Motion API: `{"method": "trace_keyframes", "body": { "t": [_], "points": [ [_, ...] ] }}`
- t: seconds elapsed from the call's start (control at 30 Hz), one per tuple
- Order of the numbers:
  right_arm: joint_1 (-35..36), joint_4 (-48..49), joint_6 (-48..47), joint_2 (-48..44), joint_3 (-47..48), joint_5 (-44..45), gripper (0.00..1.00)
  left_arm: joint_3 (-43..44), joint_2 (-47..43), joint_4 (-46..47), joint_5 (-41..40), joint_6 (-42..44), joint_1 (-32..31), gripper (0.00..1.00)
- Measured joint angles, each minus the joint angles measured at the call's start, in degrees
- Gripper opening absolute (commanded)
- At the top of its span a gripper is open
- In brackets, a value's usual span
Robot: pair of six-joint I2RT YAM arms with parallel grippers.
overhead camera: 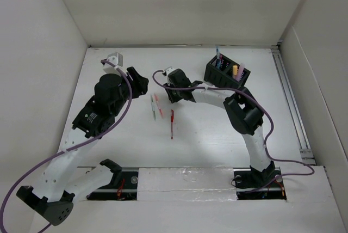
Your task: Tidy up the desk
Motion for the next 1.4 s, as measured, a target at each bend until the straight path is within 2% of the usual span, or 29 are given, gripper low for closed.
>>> {"method": "trace_keyframes", "body": {
  "t": [0.3, 0.47, 0.63, 1.13, 1.4],
  "points": [
    [3.02, -0.57, -2.21, -0.83, 2.93, 0.02, 0.40, 0.55, -0.44, 0.00, -2.12, 1.27, 0.00, 0.46],
    [4.68, -4.87, -2.78, -6.82, -1.81, 1.57, 0.47, 1.36, -0.61, 0.07, -3.41, 1.97, 0.00, 0.46],
    [5.03, -9.25, -2.12, -10.99, -6.27, 1.97, 0.48, 1.36, -0.50, 0.09, -3.48, 1.99, 0.00, 0.46],
    [8.02, -10.78, -0.61, -7.78, -7.98, -4.55, 0.44, -0.52, 1.20, 1.77, -0.07, 1.84, 0.00, 0.46],
    [10.51, -12.83, -1.60, -7.78, -5.97, -2.49, 0.52, -0.94, 0.85, 1.53, -0.46, 1.51, 0.00, 0.46]
  ]
}}
